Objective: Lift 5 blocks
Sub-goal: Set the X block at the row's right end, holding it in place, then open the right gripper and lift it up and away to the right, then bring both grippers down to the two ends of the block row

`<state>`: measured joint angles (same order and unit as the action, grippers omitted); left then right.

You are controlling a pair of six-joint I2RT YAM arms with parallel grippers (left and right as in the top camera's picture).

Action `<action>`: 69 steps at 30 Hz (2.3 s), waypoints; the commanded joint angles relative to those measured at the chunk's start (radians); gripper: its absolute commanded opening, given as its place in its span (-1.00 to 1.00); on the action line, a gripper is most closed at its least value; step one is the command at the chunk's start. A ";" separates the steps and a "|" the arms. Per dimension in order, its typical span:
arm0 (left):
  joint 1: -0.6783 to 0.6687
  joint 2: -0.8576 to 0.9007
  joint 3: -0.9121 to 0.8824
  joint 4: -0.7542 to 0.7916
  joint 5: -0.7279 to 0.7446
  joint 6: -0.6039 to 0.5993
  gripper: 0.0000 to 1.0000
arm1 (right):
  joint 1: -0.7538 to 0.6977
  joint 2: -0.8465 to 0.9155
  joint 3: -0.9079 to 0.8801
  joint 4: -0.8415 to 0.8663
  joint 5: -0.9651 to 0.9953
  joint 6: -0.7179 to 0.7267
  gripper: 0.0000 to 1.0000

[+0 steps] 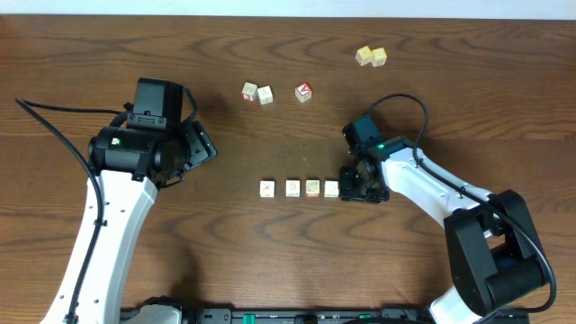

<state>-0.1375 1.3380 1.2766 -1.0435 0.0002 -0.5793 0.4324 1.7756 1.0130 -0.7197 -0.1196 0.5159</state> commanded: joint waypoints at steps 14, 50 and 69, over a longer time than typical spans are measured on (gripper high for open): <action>0.003 0.000 0.002 -0.003 -0.013 0.002 0.63 | -0.025 0.003 0.105 -0.121 0.025 -0.035 -0.08; 0.003 0.000 0.002 -0.003 -0.013 0.002 0.63 | -0.555 0.003 0.789 -0.742 0.036 -0.183 0.99; 0.003 0.001 0.002 -0.003 -0.126 0.075 0.63 | -0.549 0.003 0.528 -0.674 0.040 -0.172 0.82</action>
<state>-0.1375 1.3380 1.2766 -1.0431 -0.0185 -0.5659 -0.1154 1.7775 1.6146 -1.4300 -0.0784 0.3302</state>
